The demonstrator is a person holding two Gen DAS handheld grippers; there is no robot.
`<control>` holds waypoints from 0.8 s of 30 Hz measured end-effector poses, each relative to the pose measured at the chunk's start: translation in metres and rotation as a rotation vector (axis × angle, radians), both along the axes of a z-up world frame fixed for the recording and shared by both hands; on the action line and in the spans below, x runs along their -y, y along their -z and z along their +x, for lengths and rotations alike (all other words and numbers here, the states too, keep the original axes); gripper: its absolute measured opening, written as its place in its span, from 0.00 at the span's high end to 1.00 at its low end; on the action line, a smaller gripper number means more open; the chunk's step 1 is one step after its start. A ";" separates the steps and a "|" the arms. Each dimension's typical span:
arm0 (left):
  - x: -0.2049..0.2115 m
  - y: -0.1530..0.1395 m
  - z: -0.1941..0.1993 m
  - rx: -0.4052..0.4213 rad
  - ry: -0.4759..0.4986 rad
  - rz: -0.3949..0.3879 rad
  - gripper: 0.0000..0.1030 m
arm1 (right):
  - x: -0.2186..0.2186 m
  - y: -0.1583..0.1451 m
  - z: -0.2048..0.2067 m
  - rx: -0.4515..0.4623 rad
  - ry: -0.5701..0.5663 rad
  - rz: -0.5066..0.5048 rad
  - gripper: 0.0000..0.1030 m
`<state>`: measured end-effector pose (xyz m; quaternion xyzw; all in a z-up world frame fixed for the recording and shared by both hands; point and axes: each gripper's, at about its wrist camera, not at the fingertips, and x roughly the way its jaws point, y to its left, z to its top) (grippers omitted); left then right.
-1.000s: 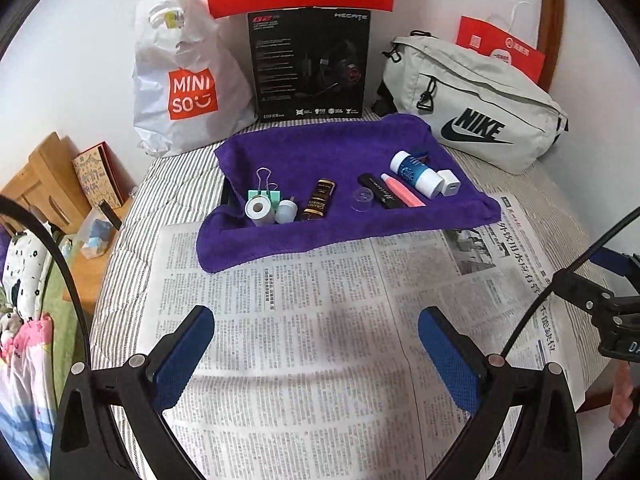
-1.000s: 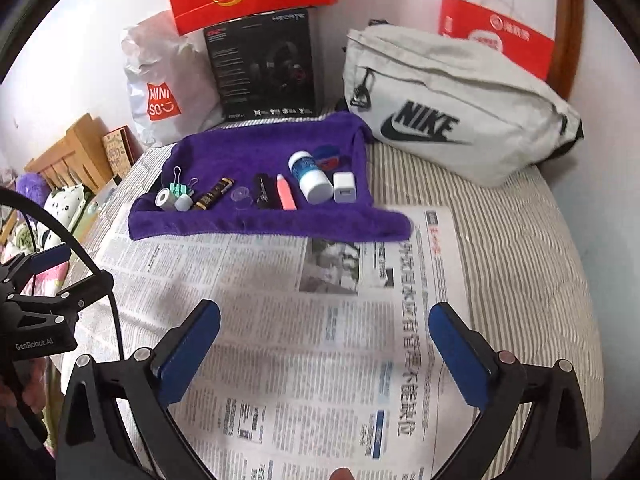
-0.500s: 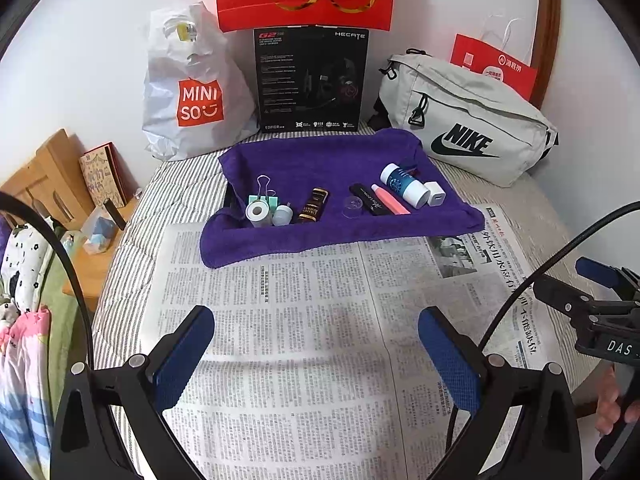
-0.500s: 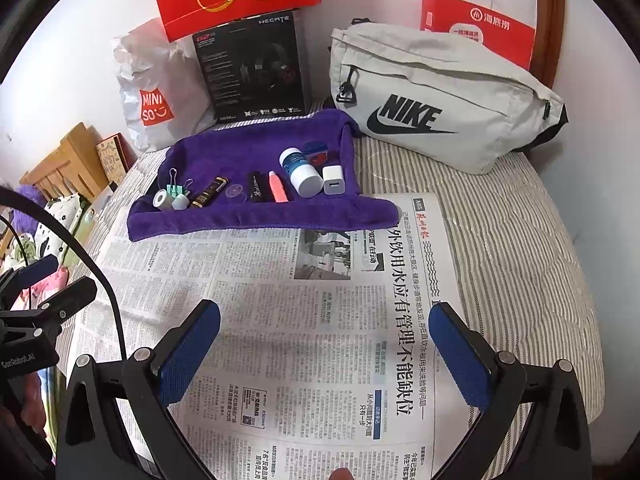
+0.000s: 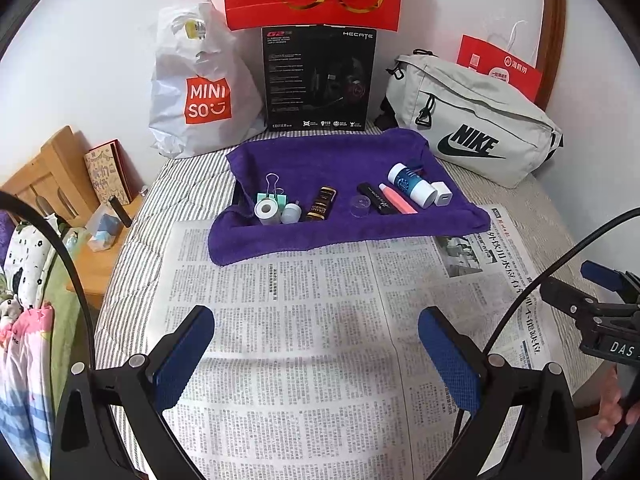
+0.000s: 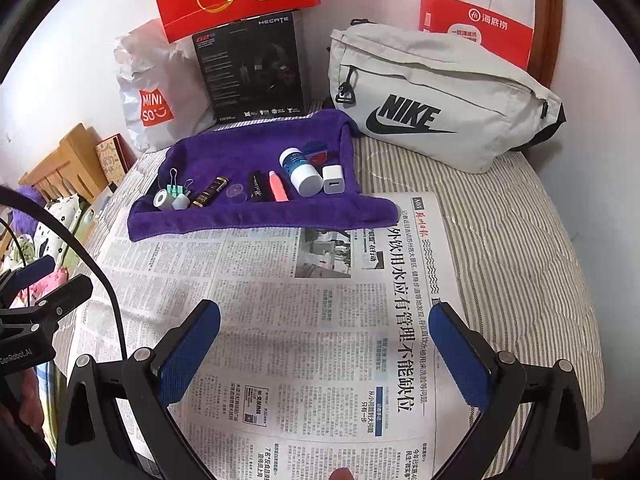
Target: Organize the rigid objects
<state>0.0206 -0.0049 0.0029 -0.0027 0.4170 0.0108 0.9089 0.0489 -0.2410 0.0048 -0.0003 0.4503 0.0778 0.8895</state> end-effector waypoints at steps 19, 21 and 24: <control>-0.005 0.001 0.000 -0.017 -0.008 -0.003 0.00 | 0.002 -0.003 0.000 0.007 0.007 -0.012 0.01; -0.006 0.001 0.001 -0.019 -0.012 -0.004 0.00 | 0.002 -0.004 -0.001 0.008 0.009 -0.011 0.01; -0.007 0.002 0.001 -0.021 -0.013 -0.005 0.00 | 0.001 -0.005 -0.002 0.009 0.007 -0.013 0.01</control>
